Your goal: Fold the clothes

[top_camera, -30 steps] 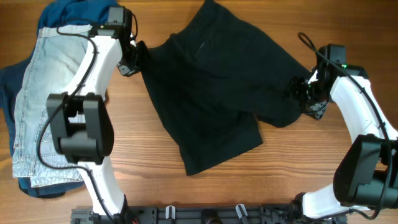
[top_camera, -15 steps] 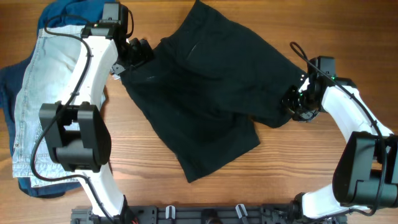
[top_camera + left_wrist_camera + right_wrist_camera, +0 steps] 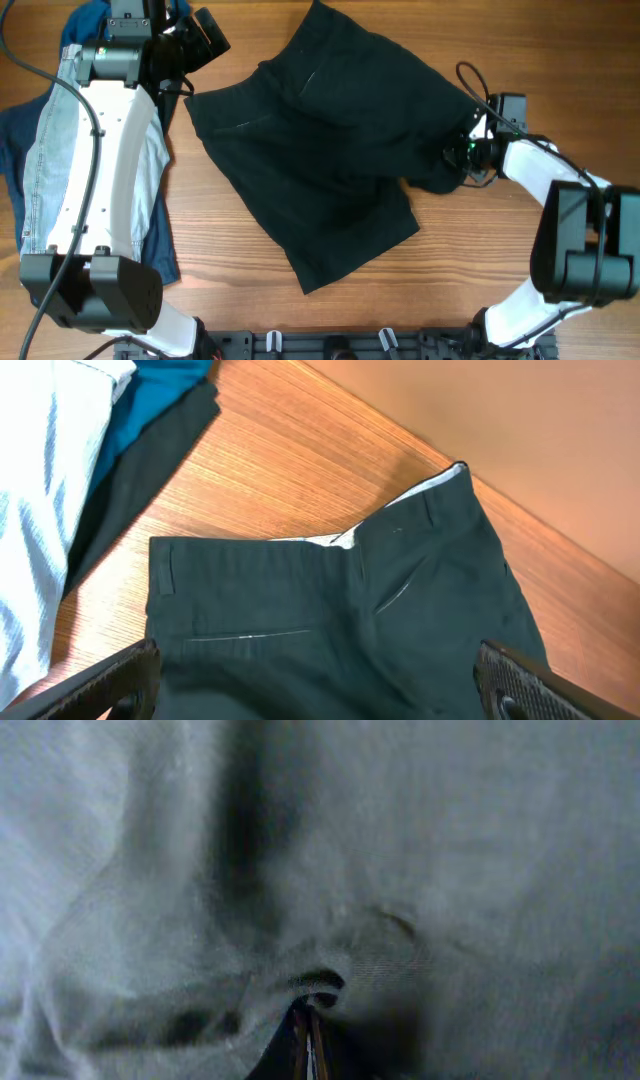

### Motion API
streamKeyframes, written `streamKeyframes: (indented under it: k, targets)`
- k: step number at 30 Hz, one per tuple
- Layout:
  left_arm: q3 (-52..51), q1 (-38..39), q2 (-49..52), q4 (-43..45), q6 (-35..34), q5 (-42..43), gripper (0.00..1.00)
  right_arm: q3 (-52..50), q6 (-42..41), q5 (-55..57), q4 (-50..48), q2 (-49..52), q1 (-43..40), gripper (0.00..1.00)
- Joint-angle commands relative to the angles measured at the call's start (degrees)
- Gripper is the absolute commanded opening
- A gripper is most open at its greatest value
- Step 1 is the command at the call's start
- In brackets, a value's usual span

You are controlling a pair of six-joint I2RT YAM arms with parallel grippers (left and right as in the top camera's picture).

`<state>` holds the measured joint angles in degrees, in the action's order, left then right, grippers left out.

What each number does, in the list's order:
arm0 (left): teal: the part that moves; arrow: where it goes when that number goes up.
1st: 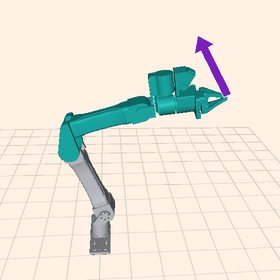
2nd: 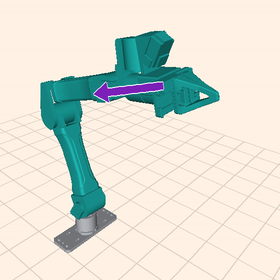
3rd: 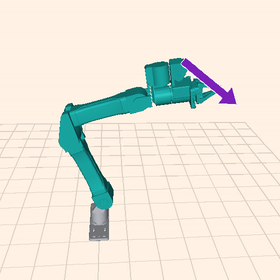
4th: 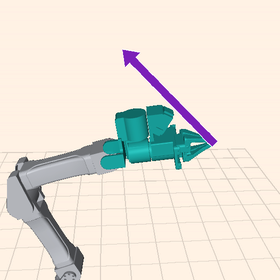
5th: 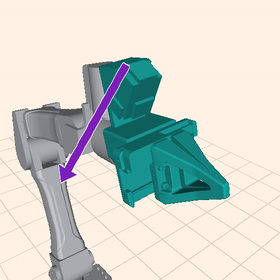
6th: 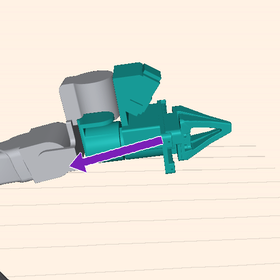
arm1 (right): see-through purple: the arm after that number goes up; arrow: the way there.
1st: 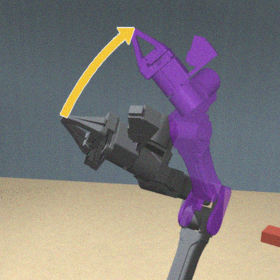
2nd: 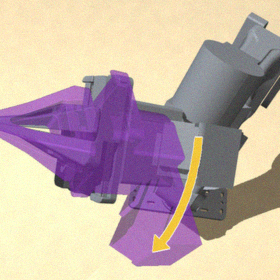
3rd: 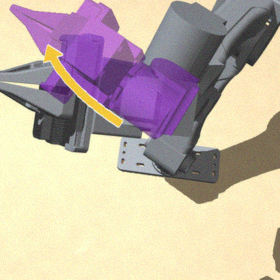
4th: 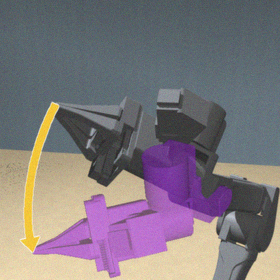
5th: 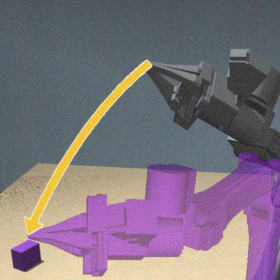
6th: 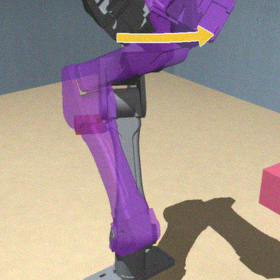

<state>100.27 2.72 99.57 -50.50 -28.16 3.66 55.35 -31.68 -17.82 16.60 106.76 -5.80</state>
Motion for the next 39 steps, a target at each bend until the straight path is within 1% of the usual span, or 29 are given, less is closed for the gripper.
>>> streamKeyframes:
  k: [1, 3, 5, 6, 9, 11, 16, 17, 18, 19, 20, 21, 22, 23, 24, 25, 27, 29, 30, 32, 34, 36, 38, 39]
  targets:
    - [0.6, -0.3, -0.5, 0.2, 1.0, -0.8, 1.0, -1.7, -1.8, 5.0, -3.3, 9.8, -2.8, 0.04]
    - [0.6, -0.3, -0.4, 0.2, 1.0, -0.8, 1.0, -0.8, -1.7, 5.8, -7.8, 11.5, -5.0, 0.04]
    - [0.6, -0.3, -0.2, 0.2, 0.9, -0.7, 1.0, 0.3, -1.7, 6.4, -15.1, 12.2, -6.8, 0.05]
    - [0.6, -0.3, 0.0, 0.3, 0.9, -0.7, 1.0, 1.4, -1.4, 7.0, -19.0, 12.2, -7.1, 0.05]
    - [0.6, -0.2, 1.1, 0.6, 0.9, -0.7, 1.0, 4.0, -1.3, 7.8, -25.9, 12.3, -6.9, 0.05]
    - [0.6, -0.2, 1.9, 0.6, 0.9, -0.7, 1.0, 7.1, -1.5, 10.6, -29.4, 13.2, -6.9, 0.05]
    - [0.6, 1.5, 4.9, 0.6, 0.9, -0.7, 1.0, 18.8, 0.2, 14.2, -29.0, 18.7, -7.1, 0.09]
    - [0.6, 1.9, 5.4, 0.6, 0.9, -0.8, 1.0, 20.7, 0.2, 14.0, -28.0, 19.2, -7.4, 0.09]
    - [0.6, 2.1, 5.8, 0.6, 1.0, -0.8, 1.0, 23.0, 0.3, 12.9, -25.9, 19.3, -7.8, 0.12]
    - [0.6, 2.1, 6.0, 0.7, 1.8, -0.8, 1.0, 25.4, 0.9, 10.3, -22.3, 18.8, -8.2, 0.18]
    - [0.6, 2.0, 6.0, 0.9, 4.3, -0.8, 1.0, 28.0, 1.7, 7.8, -17.0, 17.8, -8.5, 0.53]
    - [0.6, 1.9, 6.0, 1.1, 5.5, -0.9, 1.0, 31.8, 3.7, 5.2, -8.1, 16.0, -8.7, 0.94]
    - [0.6, 1.9, 6.0, 1.1, 5.5, -1.7, 1.0, 35.1, 4.8, 3.7, 0.9, 13.6, -8.7, 1.0]
    - [0.6, 1.9, 6.0, 1.0, 5.5, -2.4, 1.0, 37.4, 5.2, 2.0, 8.3, 11.4, -8.7, 1.0]
    - [0.6, 1.9, 6.0, 1.1, 5.9, -3.0, 1.0, 38.9, 9.1, -2.7, 16.6, 8.6, -8.6, 1.0]
    - [0.6, 1.9, 6.0, 1.4, 6.7, -2.9, 1.0, 39.0, 11.2, -5.1, 25.1, 5.9, -8.5, 1.0]
    - [0.6, 1.9, 6.0, 1.4, 8.7, -3.3, 1.0, 38.9, 14.8, -5.8, 41.6, 3.6, -8.2, 1.0]
    - [0.6, 1.6, 6.0, 1.5, 10.0, -3.5, 1.0, 36.4, 18.2, -8.3, 50.5, 3.5, -7.0, 0.99]
    - [0.6, 1.2, 6.0, 1.7, 10.0, -3.5, 1.0, 32.6, 18.1, -7.9, 51.2, 3.5, -5.8, 0.97]
    - [0.6, 0.8, 6.0, 1.7, 10.0, -3.5, 1.0, 24.1, 16.0, -7.7, 47.7, 3.5, -4.2, 0.92]
    - [0.6, 0.7, 6.0, 1.7, 10.0, -3.5, 1.0, 16.9, 13.5, -7.7, 41.3, 3.5, -4.0, 0.81]
    - [0.6, 0.7, 6.0, 1.7, 10.0, -3.5, 1.0, 13.0, 11.9, -7.5, 37.4, 3.5, -4.0, 0.74]
    - [0.6, 0.7, 6.0, 1.7, 10.0, -3.5, 1.0, 10.8, 11.5, -7.5, 35.3, 3.5, -4.0, 0.7]
    - [0.6, 0.7, 6.0, 1.7, 10.0, -3.5, 1.0, 10.6, 11.6, -7.0, 35.1, 3.5, -4.0, 0.62]
